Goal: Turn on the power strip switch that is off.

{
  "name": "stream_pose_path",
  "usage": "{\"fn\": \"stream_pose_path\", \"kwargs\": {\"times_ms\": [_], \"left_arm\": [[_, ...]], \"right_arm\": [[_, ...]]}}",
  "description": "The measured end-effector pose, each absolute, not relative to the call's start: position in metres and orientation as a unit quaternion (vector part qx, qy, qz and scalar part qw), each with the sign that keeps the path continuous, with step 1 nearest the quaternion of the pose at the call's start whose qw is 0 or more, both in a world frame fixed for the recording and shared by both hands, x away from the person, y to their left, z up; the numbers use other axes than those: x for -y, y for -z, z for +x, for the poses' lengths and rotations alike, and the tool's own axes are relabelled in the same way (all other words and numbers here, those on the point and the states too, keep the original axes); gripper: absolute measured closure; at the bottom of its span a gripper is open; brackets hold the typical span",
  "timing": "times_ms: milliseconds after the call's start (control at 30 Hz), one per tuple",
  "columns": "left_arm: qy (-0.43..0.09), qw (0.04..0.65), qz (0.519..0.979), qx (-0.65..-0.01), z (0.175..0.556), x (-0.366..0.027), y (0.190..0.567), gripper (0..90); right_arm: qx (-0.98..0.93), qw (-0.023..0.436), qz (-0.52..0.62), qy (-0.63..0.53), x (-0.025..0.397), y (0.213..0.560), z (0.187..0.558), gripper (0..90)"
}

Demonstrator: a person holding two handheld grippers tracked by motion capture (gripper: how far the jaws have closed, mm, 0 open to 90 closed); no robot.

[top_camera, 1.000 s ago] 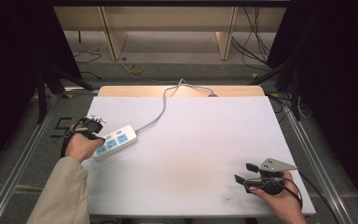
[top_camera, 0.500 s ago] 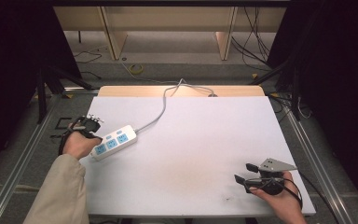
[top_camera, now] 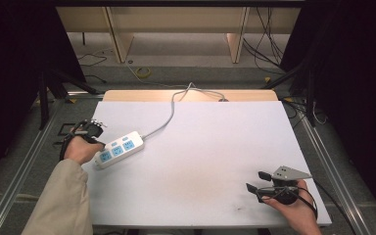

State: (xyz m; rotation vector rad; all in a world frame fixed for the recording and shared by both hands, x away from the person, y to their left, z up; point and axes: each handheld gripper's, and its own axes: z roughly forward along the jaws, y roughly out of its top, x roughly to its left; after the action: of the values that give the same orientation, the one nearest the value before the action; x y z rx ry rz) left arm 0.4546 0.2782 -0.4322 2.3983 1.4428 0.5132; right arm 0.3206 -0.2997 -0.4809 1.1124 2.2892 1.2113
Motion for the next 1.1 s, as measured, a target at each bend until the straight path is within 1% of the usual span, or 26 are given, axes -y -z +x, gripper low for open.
{"fn": "stream_pose_path", "kwargs": {"times_ms": [400, 1100], "left_arm": [[-0.18, 0.141, 0.843, -0.487, 0.4588, -0.2792, 0.4358, 89.9], [-0.178, 0.13, 0.847, -0.483, 0.4615, -0.2779, 0.4388, 89.9]], "right_arm": [[-0.802, 0.16, 0.39, -0.423, 0.2996, 0.481, 0.3206, 32.6], [-0.802, 0.161, 0.39, -0.423, 0.2994, 0.4811, 0.3204, 32.6]]}}
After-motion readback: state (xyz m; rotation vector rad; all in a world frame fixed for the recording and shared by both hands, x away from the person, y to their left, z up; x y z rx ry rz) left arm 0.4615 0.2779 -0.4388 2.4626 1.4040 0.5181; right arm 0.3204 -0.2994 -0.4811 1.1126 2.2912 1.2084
